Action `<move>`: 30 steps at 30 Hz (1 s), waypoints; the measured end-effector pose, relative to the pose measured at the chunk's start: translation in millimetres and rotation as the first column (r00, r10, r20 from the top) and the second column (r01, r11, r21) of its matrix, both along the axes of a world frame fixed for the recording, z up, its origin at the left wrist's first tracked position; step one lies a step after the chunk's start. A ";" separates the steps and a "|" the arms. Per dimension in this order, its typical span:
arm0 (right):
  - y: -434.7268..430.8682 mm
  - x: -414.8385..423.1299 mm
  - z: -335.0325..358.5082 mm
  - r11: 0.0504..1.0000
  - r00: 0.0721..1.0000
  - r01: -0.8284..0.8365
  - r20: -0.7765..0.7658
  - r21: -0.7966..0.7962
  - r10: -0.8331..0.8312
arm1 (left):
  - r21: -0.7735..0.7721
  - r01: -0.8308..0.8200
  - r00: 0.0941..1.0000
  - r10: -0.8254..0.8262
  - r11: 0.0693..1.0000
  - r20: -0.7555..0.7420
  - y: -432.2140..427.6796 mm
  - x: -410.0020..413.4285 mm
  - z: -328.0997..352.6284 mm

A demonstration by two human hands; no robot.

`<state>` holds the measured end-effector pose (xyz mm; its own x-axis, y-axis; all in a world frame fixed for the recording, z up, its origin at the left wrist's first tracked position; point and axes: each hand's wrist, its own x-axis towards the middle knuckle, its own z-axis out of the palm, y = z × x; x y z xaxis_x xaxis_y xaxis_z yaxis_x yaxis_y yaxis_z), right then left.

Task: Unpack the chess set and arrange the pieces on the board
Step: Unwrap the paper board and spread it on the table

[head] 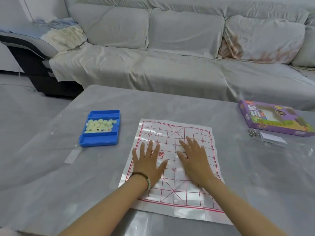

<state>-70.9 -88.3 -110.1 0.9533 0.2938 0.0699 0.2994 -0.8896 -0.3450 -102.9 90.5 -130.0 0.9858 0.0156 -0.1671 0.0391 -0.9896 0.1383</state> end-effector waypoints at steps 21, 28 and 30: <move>77.7 35.7 19.1 0.988 1.000 0.008 -0.013 0.156 -0.006 | -0.208 -0.146 0.931 0.206 0.967 0.302 142.0 27.9 33.9; 236.0 35.1 54.4 0.886 0.948 -0.276 -0.044 0.373 0.315 | -0.250 -0.433 0.859 0.481 0.866 0.177 236.5 -1.8 21.9; 271.0 33.4 53.6 0.857 0.918 -0.245 -0.175 0.453 0.355 | -0.227 -0.419 0.869 0.461 0.879 0.180 240.7 -7.7 16.8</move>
